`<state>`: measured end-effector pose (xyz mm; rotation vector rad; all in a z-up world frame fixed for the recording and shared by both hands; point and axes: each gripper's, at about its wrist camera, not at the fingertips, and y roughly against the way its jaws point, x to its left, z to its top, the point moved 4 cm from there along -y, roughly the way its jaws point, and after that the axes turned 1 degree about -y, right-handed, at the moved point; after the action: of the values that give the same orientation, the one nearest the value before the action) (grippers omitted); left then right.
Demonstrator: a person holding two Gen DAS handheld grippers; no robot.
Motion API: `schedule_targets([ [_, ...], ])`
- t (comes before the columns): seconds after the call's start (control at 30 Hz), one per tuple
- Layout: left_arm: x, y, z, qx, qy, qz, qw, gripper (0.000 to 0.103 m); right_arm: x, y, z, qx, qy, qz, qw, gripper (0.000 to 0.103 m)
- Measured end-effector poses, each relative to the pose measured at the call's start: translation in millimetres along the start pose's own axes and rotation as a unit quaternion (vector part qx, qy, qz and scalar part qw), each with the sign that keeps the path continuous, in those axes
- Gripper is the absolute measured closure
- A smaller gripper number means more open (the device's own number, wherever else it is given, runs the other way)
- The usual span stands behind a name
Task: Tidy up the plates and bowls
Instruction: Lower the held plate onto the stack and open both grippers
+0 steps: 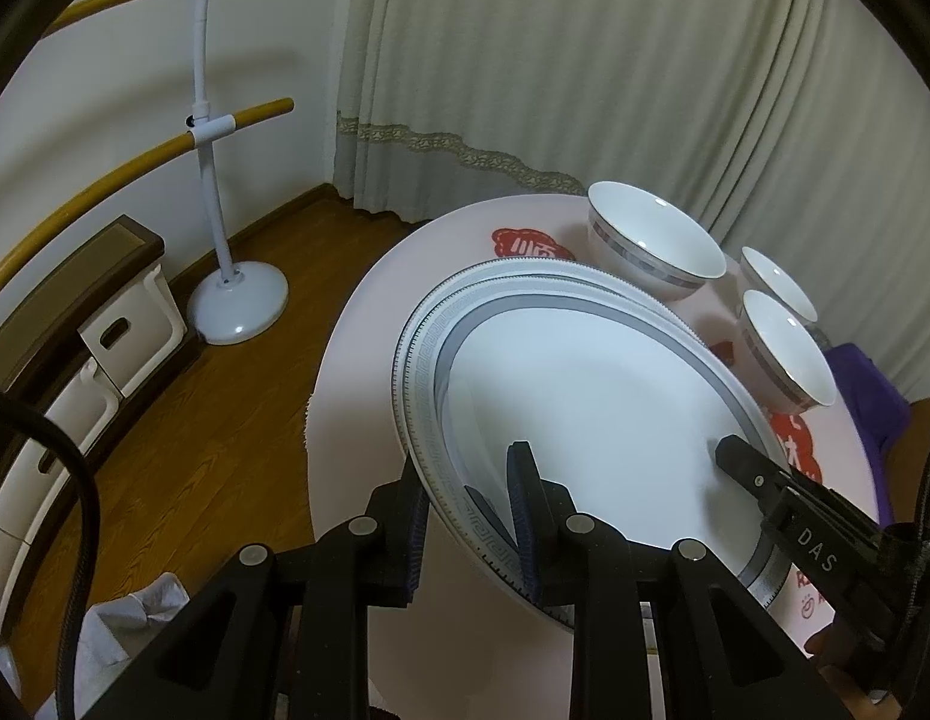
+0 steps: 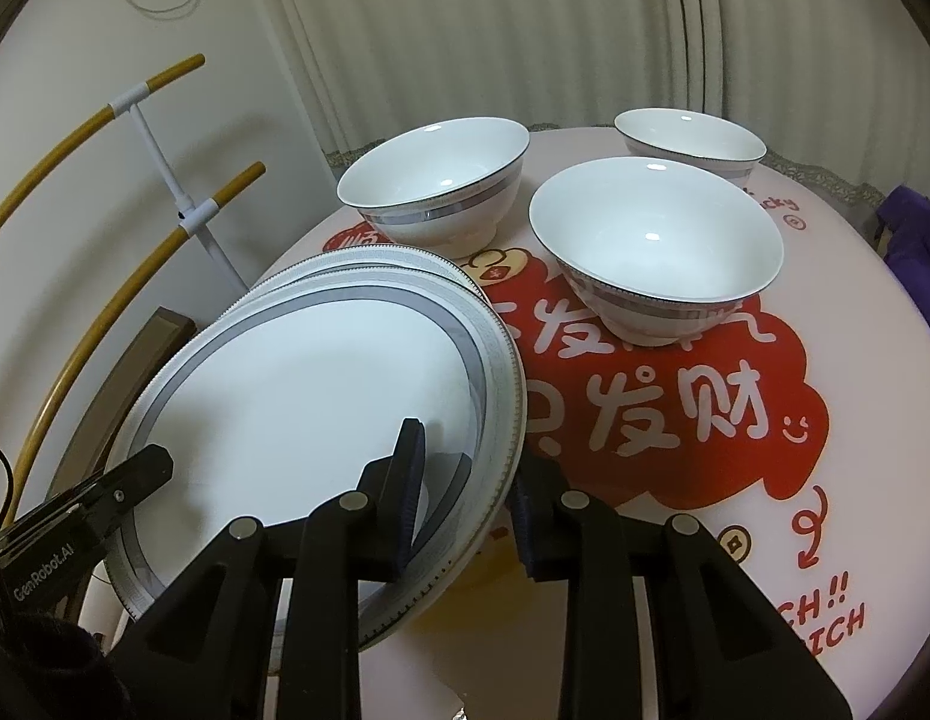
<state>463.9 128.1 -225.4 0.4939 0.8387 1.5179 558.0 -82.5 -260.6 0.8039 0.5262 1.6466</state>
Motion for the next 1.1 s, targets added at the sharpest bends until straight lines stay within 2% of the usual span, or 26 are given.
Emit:
schedule_targets([
  [0.43,-2.0,2.1,-3.0,0.0,-0.003,0.0,1.0,0.08,2.4,-1.0,-1.5,0.001,0.004,-0.003,1.0,0.073],
  [0.77,0.7,4.0,-5.2,-0.001,-0.003,0.001,1.0,0.08,2.0,4.9,-7.3,0.0,-0.007,0.011,1.0,0.072],
  [1.1,1.4,4.4,-8.0,0.002,0.001,0.001,1.0,0.079,-0.9,12.4,-15.7,-0.002,-0.02,0.009,1.0,0.056],
])
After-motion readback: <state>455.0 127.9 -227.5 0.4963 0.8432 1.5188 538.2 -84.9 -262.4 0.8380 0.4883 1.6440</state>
